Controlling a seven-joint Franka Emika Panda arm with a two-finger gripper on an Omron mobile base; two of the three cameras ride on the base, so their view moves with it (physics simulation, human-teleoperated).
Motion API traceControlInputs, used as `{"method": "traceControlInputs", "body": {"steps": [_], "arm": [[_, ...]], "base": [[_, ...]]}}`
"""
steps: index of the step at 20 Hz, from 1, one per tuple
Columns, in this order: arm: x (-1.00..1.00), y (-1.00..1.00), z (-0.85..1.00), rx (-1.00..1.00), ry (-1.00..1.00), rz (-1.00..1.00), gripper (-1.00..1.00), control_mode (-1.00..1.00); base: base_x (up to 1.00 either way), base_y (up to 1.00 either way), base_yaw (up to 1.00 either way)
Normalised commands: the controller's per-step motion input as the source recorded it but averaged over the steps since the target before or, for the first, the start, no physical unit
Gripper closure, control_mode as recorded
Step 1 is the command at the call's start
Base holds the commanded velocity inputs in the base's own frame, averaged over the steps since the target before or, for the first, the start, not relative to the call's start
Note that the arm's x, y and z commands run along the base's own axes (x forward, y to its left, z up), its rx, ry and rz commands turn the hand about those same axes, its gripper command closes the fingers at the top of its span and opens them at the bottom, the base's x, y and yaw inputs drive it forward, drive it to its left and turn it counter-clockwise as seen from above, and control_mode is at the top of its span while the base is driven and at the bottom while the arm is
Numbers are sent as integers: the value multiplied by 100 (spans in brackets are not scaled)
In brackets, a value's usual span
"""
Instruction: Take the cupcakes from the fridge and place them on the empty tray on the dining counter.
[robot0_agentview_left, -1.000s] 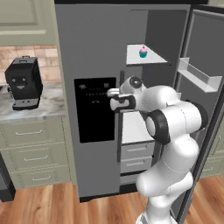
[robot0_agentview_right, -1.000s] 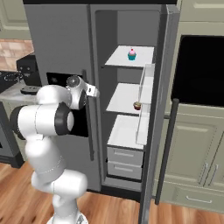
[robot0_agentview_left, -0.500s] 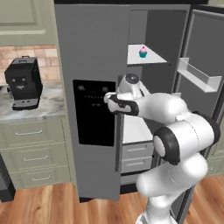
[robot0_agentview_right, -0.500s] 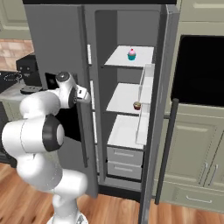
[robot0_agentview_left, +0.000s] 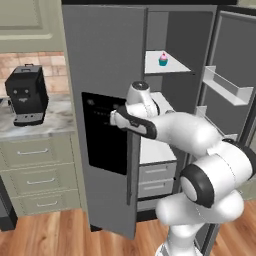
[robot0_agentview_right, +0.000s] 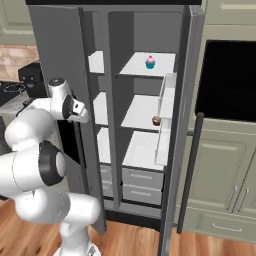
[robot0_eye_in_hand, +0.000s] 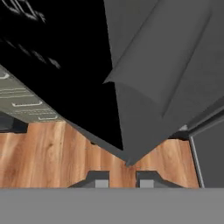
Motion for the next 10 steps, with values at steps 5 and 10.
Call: {"method": "traceControlInputs", "body": {"steps": [5,10], "arm": [[-67,78,-17,0,11,0,100,-100],[-74,75,-22,0,8,0,100,-100]], "base": [[0,0,0],[0,0,0]]}}
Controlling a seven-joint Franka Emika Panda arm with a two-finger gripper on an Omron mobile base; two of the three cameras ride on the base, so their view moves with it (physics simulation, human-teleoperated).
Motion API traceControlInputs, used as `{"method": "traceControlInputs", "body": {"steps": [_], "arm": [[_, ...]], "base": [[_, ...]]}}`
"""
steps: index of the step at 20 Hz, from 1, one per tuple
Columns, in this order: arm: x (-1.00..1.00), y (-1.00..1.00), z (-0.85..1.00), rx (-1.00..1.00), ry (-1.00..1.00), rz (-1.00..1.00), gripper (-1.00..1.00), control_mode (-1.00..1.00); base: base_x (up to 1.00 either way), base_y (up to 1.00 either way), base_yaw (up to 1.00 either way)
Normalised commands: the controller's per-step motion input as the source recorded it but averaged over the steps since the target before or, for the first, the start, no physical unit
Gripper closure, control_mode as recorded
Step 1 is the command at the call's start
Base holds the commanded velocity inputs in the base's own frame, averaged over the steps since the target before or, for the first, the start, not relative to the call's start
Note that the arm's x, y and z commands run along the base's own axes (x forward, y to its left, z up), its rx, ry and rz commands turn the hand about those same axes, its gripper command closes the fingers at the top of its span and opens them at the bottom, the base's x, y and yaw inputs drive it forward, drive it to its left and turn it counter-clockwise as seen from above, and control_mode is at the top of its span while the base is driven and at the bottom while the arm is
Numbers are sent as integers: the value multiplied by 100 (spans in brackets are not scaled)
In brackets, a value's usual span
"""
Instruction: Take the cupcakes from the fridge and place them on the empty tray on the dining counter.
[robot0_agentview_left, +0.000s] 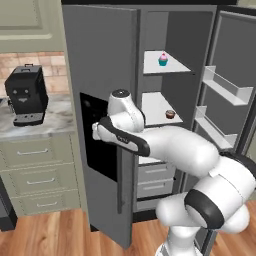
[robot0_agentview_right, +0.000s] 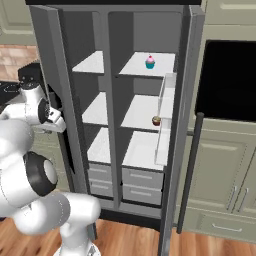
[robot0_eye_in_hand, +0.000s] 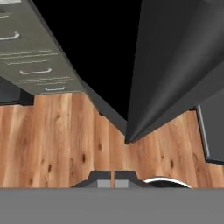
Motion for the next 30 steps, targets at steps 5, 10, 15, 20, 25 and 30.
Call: {"method": "traceControlInputs", "body": {"steps": [5,10,15,20,25,30], "arm": [[-31,70,-4,0,20,5,100,-100],[-62,7,0,0,-27,-5,100,-100],[-39,-65,10,0,-67,-22,100,-100],[-5,-100,62,4,-29,-14,100,-100],[0,-85,70,7,-4,0,100,-100],[0,-30,26,4,-7,15,100,-100]], "base": [[0,0,0],[0,0,0],[0,0,0],[0,0,0],[0,0,0],[0,0,0]]}}
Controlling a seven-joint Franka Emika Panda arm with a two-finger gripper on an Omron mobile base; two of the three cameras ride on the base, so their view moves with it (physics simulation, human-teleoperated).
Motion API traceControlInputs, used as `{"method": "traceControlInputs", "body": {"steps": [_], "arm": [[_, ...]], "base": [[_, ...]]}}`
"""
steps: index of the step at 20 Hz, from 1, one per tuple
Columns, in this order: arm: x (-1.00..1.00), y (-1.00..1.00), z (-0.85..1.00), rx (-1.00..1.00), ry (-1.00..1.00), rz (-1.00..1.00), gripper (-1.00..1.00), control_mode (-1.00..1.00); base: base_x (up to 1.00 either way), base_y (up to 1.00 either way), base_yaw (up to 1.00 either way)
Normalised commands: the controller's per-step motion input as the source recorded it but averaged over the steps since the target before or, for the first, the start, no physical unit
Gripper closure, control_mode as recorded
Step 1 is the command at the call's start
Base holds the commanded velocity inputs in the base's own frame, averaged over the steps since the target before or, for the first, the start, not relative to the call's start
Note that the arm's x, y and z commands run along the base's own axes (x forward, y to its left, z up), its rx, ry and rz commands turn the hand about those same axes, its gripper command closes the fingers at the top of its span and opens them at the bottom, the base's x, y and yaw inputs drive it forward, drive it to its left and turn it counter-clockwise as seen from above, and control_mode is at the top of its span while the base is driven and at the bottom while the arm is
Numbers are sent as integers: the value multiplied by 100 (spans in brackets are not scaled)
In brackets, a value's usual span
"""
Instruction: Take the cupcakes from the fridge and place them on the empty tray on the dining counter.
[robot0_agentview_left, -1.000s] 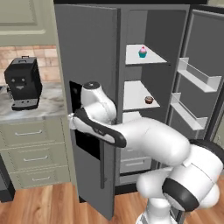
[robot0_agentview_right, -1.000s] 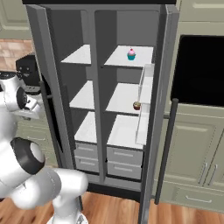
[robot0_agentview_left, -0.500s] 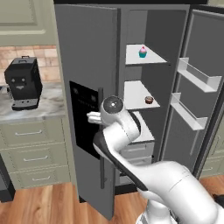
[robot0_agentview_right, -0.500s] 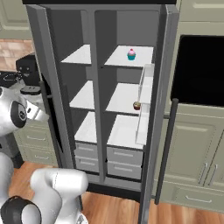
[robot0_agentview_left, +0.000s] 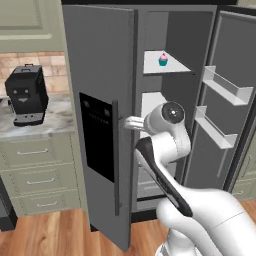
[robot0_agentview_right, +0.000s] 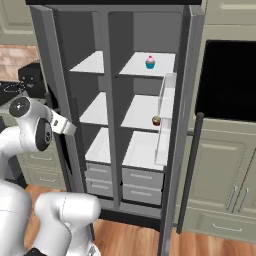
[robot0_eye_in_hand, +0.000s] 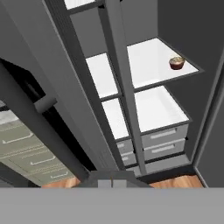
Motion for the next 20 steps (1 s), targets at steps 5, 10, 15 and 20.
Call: {"method": "traceControlInputs", "body": {"steps": [5,10,15,20], "arm": [[0,3,0,0,0,10,-100,-100],[0,-12,0,1,-10,10,-100,-100],[-3,-67,8,8,-37,48,-100,-100],[0,-36,19,-1,-23,39,-100,-100]], "base": [[0,0,0],[0,0,0],[0,0,0],[0,0,0]]}}
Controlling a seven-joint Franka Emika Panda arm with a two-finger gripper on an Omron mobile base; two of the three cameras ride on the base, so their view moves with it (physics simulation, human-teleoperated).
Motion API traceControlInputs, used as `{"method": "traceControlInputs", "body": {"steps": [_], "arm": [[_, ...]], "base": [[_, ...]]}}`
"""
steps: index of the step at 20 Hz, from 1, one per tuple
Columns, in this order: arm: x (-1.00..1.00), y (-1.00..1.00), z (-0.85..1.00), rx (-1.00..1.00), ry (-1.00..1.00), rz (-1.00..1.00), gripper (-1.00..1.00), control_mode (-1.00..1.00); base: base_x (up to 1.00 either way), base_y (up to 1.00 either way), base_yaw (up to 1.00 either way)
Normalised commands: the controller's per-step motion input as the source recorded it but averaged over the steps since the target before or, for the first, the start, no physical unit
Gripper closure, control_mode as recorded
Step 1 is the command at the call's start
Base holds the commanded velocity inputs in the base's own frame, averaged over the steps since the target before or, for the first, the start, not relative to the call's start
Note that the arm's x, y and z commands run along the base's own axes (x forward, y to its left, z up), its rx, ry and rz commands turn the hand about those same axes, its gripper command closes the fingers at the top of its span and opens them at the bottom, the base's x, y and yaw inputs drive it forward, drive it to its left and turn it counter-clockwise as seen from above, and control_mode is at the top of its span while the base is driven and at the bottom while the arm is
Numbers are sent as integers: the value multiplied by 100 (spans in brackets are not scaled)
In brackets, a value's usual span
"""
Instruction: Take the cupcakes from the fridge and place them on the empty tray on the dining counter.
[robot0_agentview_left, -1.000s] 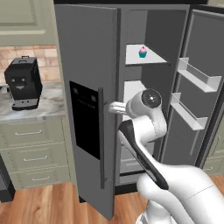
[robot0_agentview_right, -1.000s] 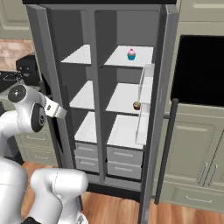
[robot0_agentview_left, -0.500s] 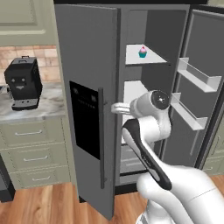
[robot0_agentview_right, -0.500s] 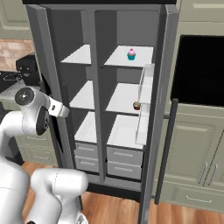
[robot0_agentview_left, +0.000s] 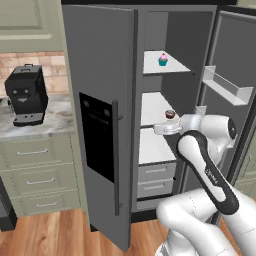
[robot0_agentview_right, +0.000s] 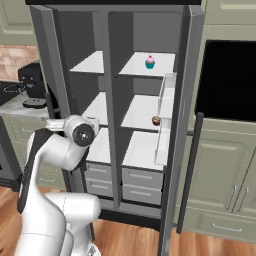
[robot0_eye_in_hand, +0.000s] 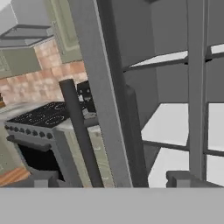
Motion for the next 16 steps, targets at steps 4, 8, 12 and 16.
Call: {"method": "traceControlInputs", "body": {"steps": [4,8,12,16], "arm": [[0,0,20,-10,-26,29,-100,-100],[-3,0,18,-18,-24,22,-100,-100],[-29,0,9,-27,-23,8,-100,-100],[-29,0,1,-33,-18,0,-100,-100]], "base": [[0,0,0],[0,0,0],[0,0,0],[0,0,0]]}}
